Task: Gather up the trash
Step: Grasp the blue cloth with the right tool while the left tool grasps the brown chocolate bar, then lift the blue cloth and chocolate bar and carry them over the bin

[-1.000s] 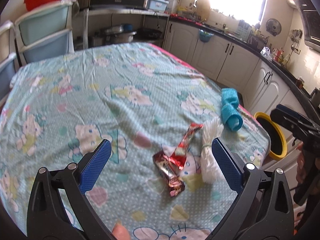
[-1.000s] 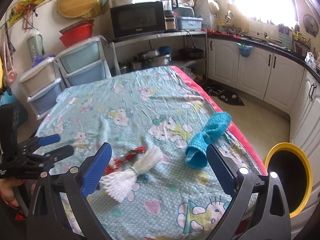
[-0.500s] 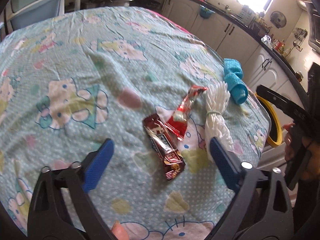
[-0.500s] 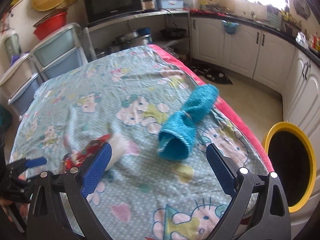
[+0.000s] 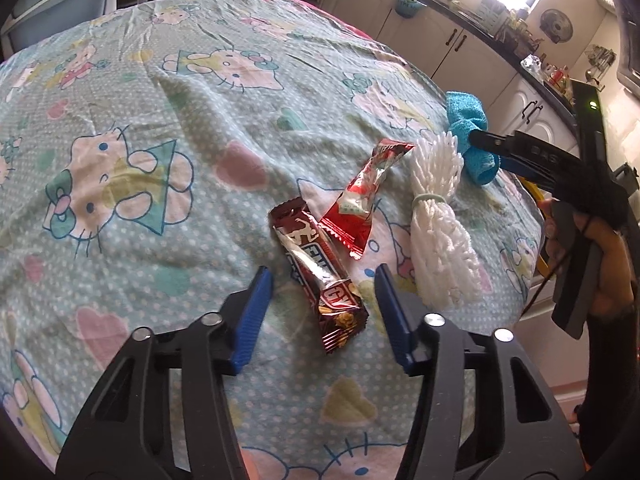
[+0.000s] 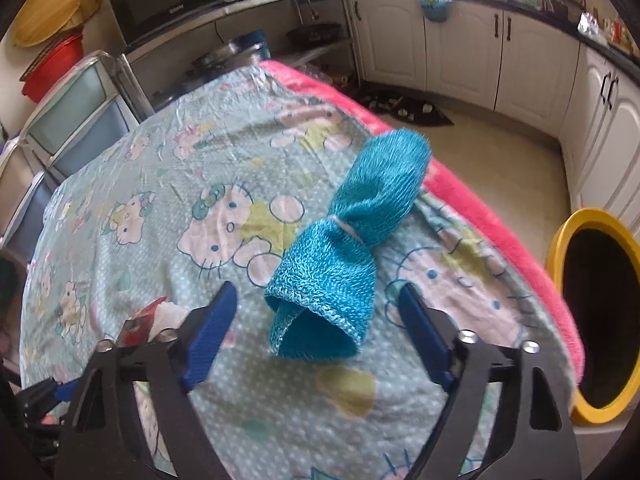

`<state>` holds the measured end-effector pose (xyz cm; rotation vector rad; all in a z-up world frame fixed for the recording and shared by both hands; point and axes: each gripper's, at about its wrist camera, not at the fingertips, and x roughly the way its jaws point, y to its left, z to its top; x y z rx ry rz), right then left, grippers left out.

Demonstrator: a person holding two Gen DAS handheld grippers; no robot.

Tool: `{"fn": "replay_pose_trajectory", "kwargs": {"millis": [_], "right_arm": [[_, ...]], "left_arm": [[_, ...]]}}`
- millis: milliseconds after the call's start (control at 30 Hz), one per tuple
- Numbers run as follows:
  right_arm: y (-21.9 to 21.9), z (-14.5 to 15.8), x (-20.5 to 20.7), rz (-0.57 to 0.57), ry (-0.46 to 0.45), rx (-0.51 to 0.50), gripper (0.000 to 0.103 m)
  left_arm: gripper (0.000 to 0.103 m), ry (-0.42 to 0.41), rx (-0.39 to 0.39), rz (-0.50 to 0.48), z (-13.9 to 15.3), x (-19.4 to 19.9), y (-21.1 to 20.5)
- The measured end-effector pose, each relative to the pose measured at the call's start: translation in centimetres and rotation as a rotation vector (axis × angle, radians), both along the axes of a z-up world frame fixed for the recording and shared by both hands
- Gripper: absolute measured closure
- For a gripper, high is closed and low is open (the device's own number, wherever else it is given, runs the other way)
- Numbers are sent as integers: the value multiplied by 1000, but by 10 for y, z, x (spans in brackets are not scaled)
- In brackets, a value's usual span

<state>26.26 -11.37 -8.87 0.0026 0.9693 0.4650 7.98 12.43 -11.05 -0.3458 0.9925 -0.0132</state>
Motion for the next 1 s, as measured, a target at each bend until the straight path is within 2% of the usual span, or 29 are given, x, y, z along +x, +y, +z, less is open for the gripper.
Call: {"fn": "replay_pose_trajectory", "kwargs": {"millis": [133,200,367,433,700,1000], "right_arm": [[3,-17,7,-5,55,-16,55],[0,-20,6,-14,52,-11,60],[-7,-16,3,6,26,-2,83],[-9,-12,0,15,13,-2,87],[-17,6,-22,63,-55,8,90],[-18,38,-58,149,-140,34,90]], "left_arm": [[75,7,-3,5,-1,-1,6],[81,10,-5,7,-2,-2,9],[85,14,-22,5,-2,-4,15],[87,17,-22,2,-1,-6,16],[89,19,-5,1,5,-18,18],[89,-23,20,65,23,-41,31]]}}
